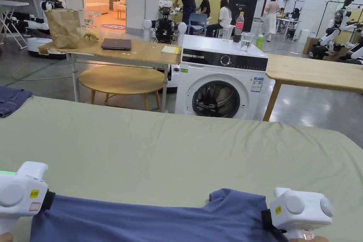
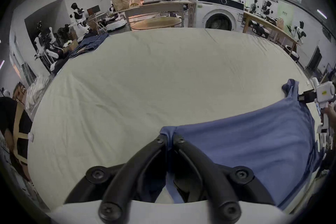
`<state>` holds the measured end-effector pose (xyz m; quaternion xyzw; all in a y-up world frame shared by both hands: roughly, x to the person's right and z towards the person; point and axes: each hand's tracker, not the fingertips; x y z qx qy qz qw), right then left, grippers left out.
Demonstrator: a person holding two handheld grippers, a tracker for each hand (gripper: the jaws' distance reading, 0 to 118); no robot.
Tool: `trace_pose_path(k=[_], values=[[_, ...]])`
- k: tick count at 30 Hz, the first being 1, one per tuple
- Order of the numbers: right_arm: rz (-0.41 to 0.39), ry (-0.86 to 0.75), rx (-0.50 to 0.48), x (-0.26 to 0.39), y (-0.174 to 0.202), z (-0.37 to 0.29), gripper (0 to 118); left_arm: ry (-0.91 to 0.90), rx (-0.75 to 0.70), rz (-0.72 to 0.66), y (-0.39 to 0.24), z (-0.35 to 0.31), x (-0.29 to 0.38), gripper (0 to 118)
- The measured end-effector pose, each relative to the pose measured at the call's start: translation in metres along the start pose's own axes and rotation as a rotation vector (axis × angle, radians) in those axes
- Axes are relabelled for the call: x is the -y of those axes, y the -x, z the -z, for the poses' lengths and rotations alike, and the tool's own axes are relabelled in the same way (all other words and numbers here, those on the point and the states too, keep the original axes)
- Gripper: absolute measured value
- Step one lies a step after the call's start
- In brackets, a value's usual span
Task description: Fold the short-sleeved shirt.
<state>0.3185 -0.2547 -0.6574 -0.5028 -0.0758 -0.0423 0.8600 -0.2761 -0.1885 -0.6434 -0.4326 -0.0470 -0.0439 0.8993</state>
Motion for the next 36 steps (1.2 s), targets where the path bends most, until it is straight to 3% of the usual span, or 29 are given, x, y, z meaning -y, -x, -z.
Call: trace_pose_path(k=[1,4,9,13,15,19,27,30,36], values=[[-0.004,-0.006,-0.01,0.001,0.0,0.0,2,-0.001,0.004,-0.002,-0.002,-0.001,0.001,0],[-0.047,-0.065,-0.012,0.009,0.003,-0.008,2,-0.007,0.01,-0.009,-0.007,-0.007,0.005,0],[0.025,-0.257,-0.023,0.013,-0.003,-0.063,1,-0.072,0.022,-0.015,-0.006,-0.035,0.001,0],[0.018,-0.377,-0.008,0.006,-0.009,-0.119,1,-0.143,0.033,-0.029,-0.001,-0.069,-0.013,0],[0.039,-0.437,-0.047,0.002,-0.013,-0.149,1,-0.206,0.024,-0.029,0.0,-0.095,-0.021,0],[0.005,-0.557,-0.028,-0.002,-0.011,-0.212,1,-0.304,0.023,-0.03,0.006,-0.146,-0.039,0],[0.022,-0.803,0.014,-0.023,-0.011,-0.34,1,-0.461,-0.015,-0.02,0.02,-0.243,-0.092,0],[0.048,-0.853,-0.008,-0.037,-0.011,-0.38,1,-0.513,-0.023,-0.014,0.023,-0.27,-0.116,0],[0.032,-0.943,0.045,-0.082,0.0,-0.435,1,-0.585,-0.034,-0.028,0.029,-0.308,-0.175,0]])
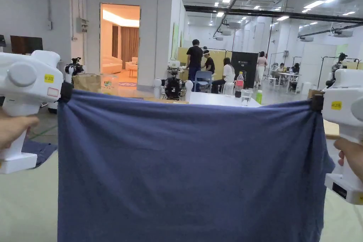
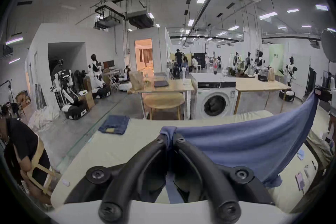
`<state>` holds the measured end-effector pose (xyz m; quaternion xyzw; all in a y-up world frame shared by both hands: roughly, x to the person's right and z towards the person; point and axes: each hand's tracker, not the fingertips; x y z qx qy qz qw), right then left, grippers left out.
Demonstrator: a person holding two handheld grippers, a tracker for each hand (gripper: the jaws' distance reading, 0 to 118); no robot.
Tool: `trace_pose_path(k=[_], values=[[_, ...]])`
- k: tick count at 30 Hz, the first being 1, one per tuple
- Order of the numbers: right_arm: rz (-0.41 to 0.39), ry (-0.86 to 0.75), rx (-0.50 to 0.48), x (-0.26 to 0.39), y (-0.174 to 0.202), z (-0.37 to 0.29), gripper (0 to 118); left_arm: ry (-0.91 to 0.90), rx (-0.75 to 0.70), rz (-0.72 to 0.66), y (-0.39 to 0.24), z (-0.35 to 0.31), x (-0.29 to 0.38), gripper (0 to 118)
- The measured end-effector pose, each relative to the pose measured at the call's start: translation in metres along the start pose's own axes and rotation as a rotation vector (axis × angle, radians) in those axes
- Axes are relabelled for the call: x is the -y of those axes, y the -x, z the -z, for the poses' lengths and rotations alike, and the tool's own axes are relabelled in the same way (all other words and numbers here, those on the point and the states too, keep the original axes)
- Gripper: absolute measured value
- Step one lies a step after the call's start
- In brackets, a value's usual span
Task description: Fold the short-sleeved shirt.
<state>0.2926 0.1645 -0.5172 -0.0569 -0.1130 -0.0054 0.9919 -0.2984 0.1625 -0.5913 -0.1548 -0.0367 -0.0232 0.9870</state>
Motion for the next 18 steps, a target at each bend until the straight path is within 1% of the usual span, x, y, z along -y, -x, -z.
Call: trace_pose_path(k=[3,6,11,17,18], values=[[-0.012,-0.031,0.012,-0.031,0.006,0.011,1,-0.016,-0.022,0.014,0.0,0.01,-0.031,0],[-0.044,-0.065,0.052,-0.061,0.011,0.023,1,-0.037,-0.024,0.001,0.005,0.021,-0.061,0],[-0.058,-0.11,0.082,-0.103,0.019,0.04,1,-0.094,-0.03,-0.012,0.005,0.024,-0.102,0],[-0.049,-0.144,0.085,-0.122,0.023,0.049,1,-0.129,-0.05,0.005,0.003,0.029,-0.126,0],[-0.063,-0.14,0.088,-0.121,0.025,0.05,1,-0.129,-0.052,0.006,0.002,0.03,-0.125,0]])
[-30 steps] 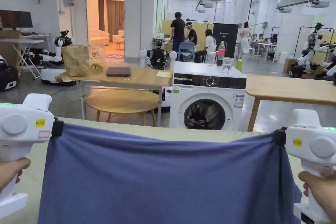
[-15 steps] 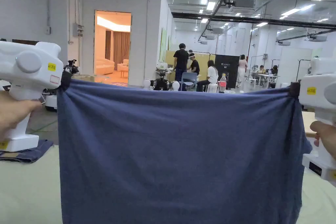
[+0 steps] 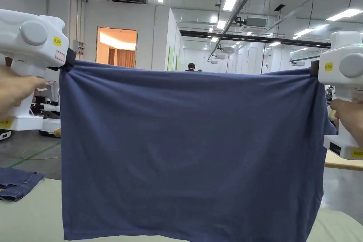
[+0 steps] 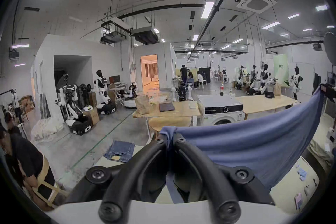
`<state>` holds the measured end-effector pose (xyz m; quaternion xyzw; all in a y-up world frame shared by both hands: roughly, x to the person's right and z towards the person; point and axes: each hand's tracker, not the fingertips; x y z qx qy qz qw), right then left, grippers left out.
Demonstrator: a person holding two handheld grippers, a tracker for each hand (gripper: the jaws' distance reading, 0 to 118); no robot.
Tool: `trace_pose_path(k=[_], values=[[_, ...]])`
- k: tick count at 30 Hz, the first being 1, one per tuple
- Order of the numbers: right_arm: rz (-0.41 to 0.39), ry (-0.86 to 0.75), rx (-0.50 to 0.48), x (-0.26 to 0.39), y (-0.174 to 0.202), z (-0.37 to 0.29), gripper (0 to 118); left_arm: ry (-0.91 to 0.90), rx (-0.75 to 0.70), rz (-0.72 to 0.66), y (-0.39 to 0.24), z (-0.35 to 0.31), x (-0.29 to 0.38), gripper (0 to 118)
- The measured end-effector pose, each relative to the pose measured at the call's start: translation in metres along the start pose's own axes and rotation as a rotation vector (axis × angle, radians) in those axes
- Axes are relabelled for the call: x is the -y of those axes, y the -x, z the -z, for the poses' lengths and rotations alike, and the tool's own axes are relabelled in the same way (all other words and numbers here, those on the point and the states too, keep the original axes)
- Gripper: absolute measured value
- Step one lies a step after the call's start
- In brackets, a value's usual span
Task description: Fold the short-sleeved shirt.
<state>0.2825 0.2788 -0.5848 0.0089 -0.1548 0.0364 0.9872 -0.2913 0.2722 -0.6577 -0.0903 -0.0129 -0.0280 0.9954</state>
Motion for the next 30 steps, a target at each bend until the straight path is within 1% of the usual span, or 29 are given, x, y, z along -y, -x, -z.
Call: trace_pose_path(k=[1,3,8,11,13,18,21,30], values=[[0.001,-0.005,-0.002,0.003,0.001,0.001,1,-0.004,0.0,0.006,-0.001,0.001,0.003,0],[-0.025,0.009,0.0,0.013,0.003,0.002,1,0.004,-0.004,0.021,-0.003,0.003,0.011,0],[-0.024,0.06,-0.005,0.062,0.001,-0.006,1,0.048,0.024,0.024,-0.007,0.006,0.058,0],[-0.094,0.104,0.003,0.099,0.001,-0.022,1,0.087,0.04,0.037,-0.007,0.006,0.098,0],[-0.093,0.109,-0.007,0.122,-0.002,-0.038,1,0.113,0.044,0.04,-0.008,0.001,0.128,0],[-0.091,0.172,-0.024,0.174,-0.014,-0.092,1,0.178,0.081,0.036,-0.01,-0.034,0.205,0],[-0.12,0.195,-0.021,0.201,-0.021,-0.13,1,0.185,0.111,0.024,-0.009,-0.069,0.245,0],[-0.156,0.3,-0.051,0.284,-0.039,-0.235,1,0.227,0.145,-0.019,-0.004,-0.17,0.344,0]])
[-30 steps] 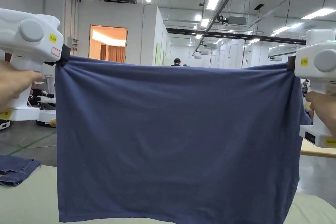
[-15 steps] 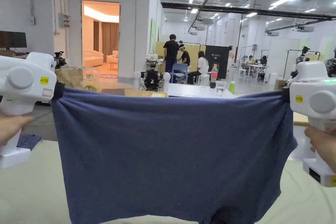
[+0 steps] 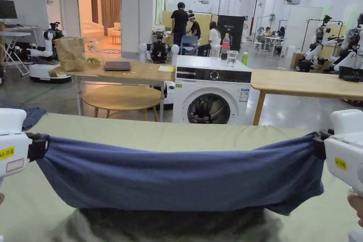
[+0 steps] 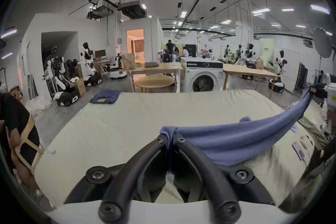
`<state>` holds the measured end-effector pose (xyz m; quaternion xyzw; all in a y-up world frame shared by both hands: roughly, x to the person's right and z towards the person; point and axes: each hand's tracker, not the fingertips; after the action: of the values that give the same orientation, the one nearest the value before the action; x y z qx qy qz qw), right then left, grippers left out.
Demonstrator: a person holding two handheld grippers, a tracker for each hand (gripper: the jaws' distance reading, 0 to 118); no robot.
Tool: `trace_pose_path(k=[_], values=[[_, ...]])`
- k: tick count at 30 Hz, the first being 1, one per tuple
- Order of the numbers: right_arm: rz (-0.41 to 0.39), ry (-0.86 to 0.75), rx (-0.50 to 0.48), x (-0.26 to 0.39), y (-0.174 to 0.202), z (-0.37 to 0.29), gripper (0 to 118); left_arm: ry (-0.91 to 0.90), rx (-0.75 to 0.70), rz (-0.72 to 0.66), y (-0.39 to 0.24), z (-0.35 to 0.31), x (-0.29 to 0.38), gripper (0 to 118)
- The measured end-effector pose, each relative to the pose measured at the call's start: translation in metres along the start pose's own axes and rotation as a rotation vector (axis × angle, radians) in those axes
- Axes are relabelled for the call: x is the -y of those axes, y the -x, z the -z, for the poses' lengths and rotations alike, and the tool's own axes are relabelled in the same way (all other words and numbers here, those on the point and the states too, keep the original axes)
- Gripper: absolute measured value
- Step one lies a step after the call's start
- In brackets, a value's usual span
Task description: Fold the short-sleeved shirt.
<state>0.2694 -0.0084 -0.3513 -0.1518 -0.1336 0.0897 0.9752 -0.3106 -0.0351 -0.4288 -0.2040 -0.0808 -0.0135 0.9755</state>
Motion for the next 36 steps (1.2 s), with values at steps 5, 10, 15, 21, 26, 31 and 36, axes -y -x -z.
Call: trace_pose_path(k=[5,10,15,21,26,31,36], values=[[0.014,0.095,-0.038,0.067,0.007,-0.022,1,0.069,0.016,-0.014,-0.005,-0.025,0.067,0],[0.011,0.203,-0.046,0.127,0.02,-0.037,1,0.157,0.007,-0.046,-0.011,-0.038,0.134,0],[0.025,0.35,-0.058,0.182,0.034,-0.04,1,0.279,-0.01,-0.034,-0.017,-0.032,0.188,0],[-0.018,0.486,-0.046,0.228,0.038,-0.027,1,0.422,-0.038,-0.033,-0.011,-0.012,0.23,0],[-0.019,0.596,-0.056,0.255,0.035,-0.01,1,0.504,-0.029,-0.052,-0.005,0.006,0.246,0],[0.008,0.597,-0.071,0.258,0.04,-0.01,6,0.51,-0.034,-0.055,-0.008,0.007,0.238,1],[0.08,0.448,-0.067,0.223,0.049,-0.014,59,0.435,-0.026,-0.084,-0.016,-0.001,0.216,35]])
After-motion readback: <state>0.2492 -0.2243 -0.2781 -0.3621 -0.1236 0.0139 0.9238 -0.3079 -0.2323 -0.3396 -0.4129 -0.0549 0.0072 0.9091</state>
